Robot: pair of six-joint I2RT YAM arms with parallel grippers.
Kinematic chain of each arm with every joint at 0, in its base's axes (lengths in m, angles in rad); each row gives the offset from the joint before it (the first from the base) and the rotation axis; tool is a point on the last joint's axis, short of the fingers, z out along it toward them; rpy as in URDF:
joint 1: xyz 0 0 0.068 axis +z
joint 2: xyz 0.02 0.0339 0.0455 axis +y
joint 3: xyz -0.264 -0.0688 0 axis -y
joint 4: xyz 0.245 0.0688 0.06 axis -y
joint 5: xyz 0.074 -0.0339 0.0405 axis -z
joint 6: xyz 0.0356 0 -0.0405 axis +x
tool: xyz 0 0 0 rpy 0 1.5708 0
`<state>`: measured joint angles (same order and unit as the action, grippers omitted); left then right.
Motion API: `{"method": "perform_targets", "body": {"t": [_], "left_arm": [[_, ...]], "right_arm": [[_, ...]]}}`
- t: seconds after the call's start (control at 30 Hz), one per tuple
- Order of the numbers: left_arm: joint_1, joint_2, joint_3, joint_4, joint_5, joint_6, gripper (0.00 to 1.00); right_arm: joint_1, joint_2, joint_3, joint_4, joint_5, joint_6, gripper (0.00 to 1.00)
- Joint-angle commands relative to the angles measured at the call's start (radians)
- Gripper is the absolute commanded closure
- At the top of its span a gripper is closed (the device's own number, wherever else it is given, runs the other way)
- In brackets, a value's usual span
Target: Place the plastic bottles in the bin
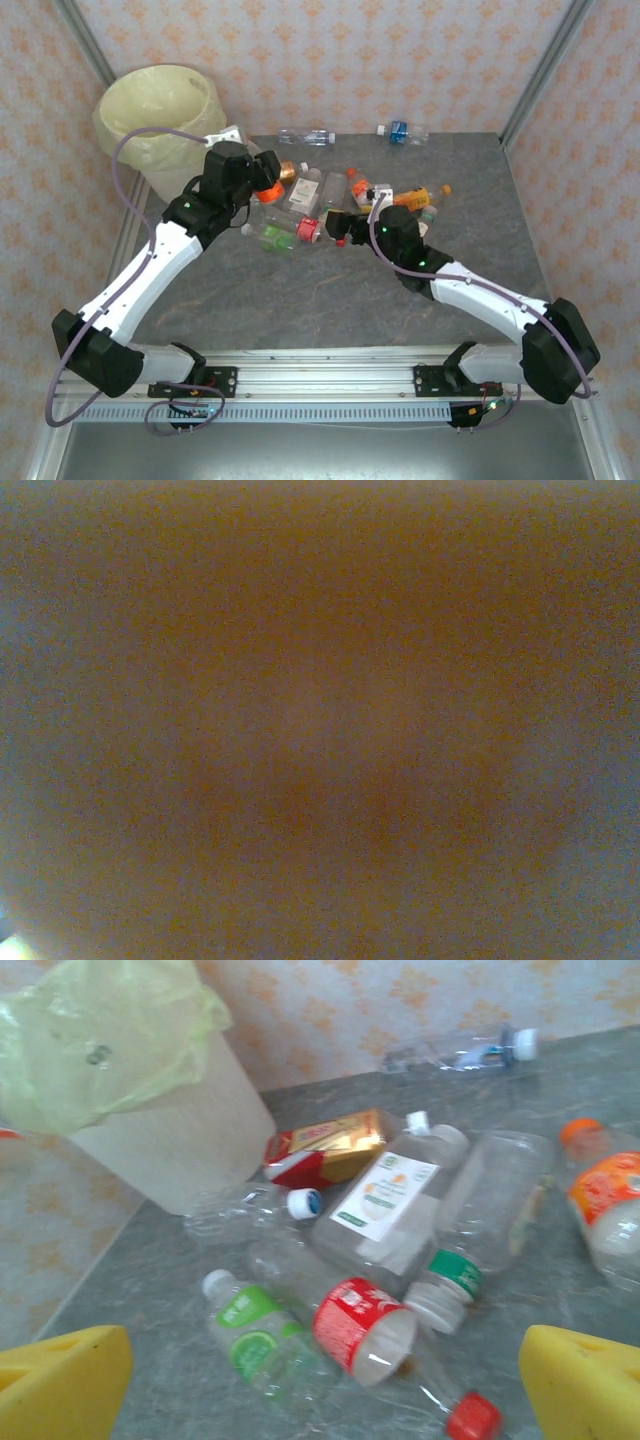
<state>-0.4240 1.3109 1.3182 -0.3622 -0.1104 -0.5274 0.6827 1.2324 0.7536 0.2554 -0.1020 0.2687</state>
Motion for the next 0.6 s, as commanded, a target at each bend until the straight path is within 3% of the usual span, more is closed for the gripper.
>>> {"method": "perform_targets", "body": {"t": [0.0, 0.3, 0.57], "left_arm": [[0.021, -0.029, 0.058, -0.051, -0.234, 0.107, 0.52], [0.172, -0.024, 0.089, 0.117, -0.283, 0.140, 0.54], [0.301, 0.133, 0.274, 0.155, -0.284, 0.198, 0.54]], "right_arm": [[0.003, -0.043, -0.021, -0.057, 0.131, -0.009, 0.01], [0.000, -0.091, -0.026, -0.096, 0.224, -0.013, 0.01], [0.001, -0.081, 0.009, -0.137, 0.158, -0.037, 0.01]]}}
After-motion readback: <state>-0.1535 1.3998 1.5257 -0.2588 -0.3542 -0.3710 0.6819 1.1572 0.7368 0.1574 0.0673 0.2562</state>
